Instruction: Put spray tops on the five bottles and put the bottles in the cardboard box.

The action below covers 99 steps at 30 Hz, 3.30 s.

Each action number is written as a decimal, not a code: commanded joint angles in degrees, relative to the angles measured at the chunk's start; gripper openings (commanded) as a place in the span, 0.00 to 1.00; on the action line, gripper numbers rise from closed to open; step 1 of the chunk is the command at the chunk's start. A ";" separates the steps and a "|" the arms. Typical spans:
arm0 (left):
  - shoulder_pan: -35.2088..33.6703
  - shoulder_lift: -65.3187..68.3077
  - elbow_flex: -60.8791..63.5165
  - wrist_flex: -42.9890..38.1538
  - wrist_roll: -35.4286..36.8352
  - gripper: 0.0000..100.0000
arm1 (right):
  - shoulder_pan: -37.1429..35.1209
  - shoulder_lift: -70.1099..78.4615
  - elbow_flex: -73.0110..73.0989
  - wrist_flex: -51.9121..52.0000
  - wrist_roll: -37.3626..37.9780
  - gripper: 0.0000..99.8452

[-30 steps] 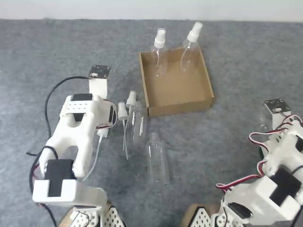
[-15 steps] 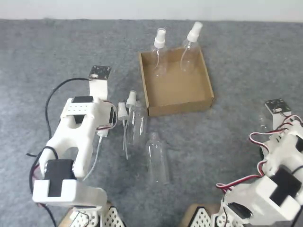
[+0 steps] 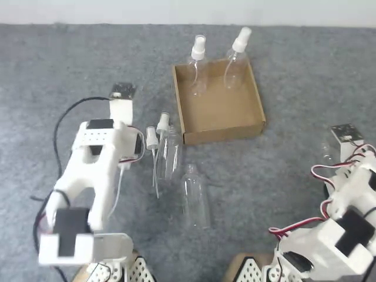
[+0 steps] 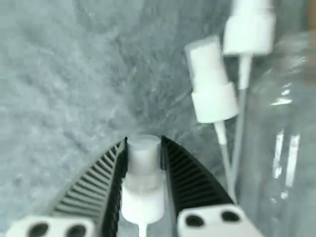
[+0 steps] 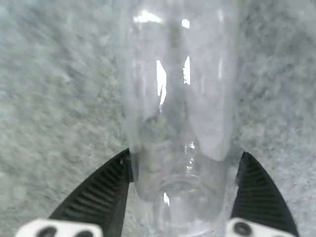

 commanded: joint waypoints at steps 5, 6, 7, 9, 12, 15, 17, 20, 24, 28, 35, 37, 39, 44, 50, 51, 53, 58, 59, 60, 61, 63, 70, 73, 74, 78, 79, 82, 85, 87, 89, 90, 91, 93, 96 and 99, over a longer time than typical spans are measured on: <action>0.44 -22.77 0.31 4.84 6.24 0.01 | 0.84 -2.95 -5.98 4.35 -1.49 0.36; 0.44 -24.70 1.80 4.13 6.77 0.01 | 0.75 -3.91 -6.59 5.14 -1.58 0.39; 0.44 -26.29 3.47 3.34 6.95 0.01 | 0.66 -4.88 -7.12 6.20 -1.67 0.41; 0.35 -28.92 7.08 0.88 6.95 0.01 | -0.31 -6.37 -8.62 8.75 -1.49 0.43; 0.35 -31.56 12.18 -2.90 6.86 0.01 | -3.21 -7.08 -11.78 12.44 -1.85 0.40; 0.26 -32.70 14.64 -4.57 6.68 0.01 | -6.46 -6.99 -15.82 16.48 -1.85 0.39; 0.26 -32.79 15.16 -4.75 6.68 0.01 | -8.48 -6.99 -18.46 18.15 -2.37 0.39; 0.26 -32.70 15.25 -4.75 6.68 0.01 | -12.70 -5.14 -21.98 19.56 -5.71 0.38; 0.00 -32.70 15.34 -4.75 6.68 0.01 | -14.90 0.75 -27.43 19.03 -9.49 0.38; -0.09 -32.70 15.34 -4.75 6.68 0.01 | -14.90 7.60 -32.00 19.03 -7.74 0.30; 0.26 -32.62 15.34 -4.75 6.68 0.01 | -14.02 17.45 -36.75 19.03 -6.33 0.28; 0.26 -32.62 15.34 -4.75 6.68 0.01 | -13.76 19.03 -37.63 19.03 -6.33 0.28; 0.26 -32.62 15.34 -4.75 6.77 0.01 | -13.67 20.18 -38.42 18.95 -6.24 0.27; 0.26 -32.62 15.34 -4.84 6.77 0.01 | -13.58 20.79 -38.77 17.98 -6.24 0.19; 0.26 -32.62 15.34 -4.84 6.77 0.01 | -13.85 20.35 -40.00 17.27 -6.24 0.01; 0.26 -32.70 15.34 -4.84 6.77 0.01 | -13.93 20.35 -41.32 18.24 -6.24 0.00; 0.18 -33.05 14.81 -4.84 6.68 0.01 | -14.20 20.26 -45.54 21.76 -6.33 0.01; -0.26 -33.23 10.07 -3.78 6.59 0.01 | -20.00 15.52 -56.44 32.31 -12.13 0.01; -0.26 -33.67 8.57 -2.37 6.59 0.01 | -22.02 13.23 -57.23 33.01 -14.24 0.01; -0.18 -34.46 7.08 -0.53 6.59 0.01 | -24.22 10.77 -57.32 33.19 -16.18 0.01; 0.09 -35.87 5.67 1.41 6.59 0.01 | -26.51 8.13 -57.32 33.36 -17.93 0.01; -0.09 -39.74 3.47 4.13 6.86 0.01 | -31.43 2.77 -56.79 33.63 -22.07 0.01; -0.18 -57.67 1.36 4.48 7.12 0.01 | -54.55 -14.99 -40.79 25.45 -36.84 0.01; -0.18 -61.98 -0.13 2.64 8.00 0.01 | -65.01 -22.20 -29.63 16.57 -40.18 0.01; -0.18 -62.68 -1.01 2.11 9.05 0.01 | -68.00 -24.66 -25.14 12.88 -40.35 0.01; -0.09 -62.51 -7.43 1.85 10.90 0.01 | -75.21 -35.21 -6.07 -3.47 -40.00 0.01; -0.09 -61.98 -9.19 1.76 11.96 0.01 | -76.35 -37.67 -1.93 -6.99 -40.00 0.01; 0.35 -60.04 -13.49 -0.35 18.02 0.01 | -80.13 -44.00 7.56 -14.73 -40.00 0.01; 1.05 -57.32 -14.55 -4.75 25.23 0.01 | -85.23 -48.31 14.86 -20.97 -40.00 0.01; 3.25 -55.21 -14.37 -6.15 27.78 0.01 | -87.87 -49.80 18.90 -24.57 -40.00 0.01; 5.36 -53.45 -14.37 -6.33 29.45 0.01 | -89.10 -50.68 22.33 -27.91 -40.00 0.01; 6.15 -52.75 -14.64 -6.33 30.59 0.01 | -89.27 -50.95 23.74 -29.23 -40.00 0.01; 6.59 -52.40 -14.81 -6.42 31.74 0.01 | -89.27 -51.12 24.70 -30.20 -40.00 0.01; 7.21 -52.22 -14.55 -7.56 32.97 0.01 | -89.19 -51.21 25.41 -30.73 -40.00 0.01; 7.21 -51.43 -13.93 -8.18 33.14 0.01 | -89.19 -51.21 25.76 -30.55 -40.00 0.01; 7.03 -50.55 -12.18 -10.90 33.14 0.01 | -89.36 -51.21 25.85 -30.55 -40.18 0.01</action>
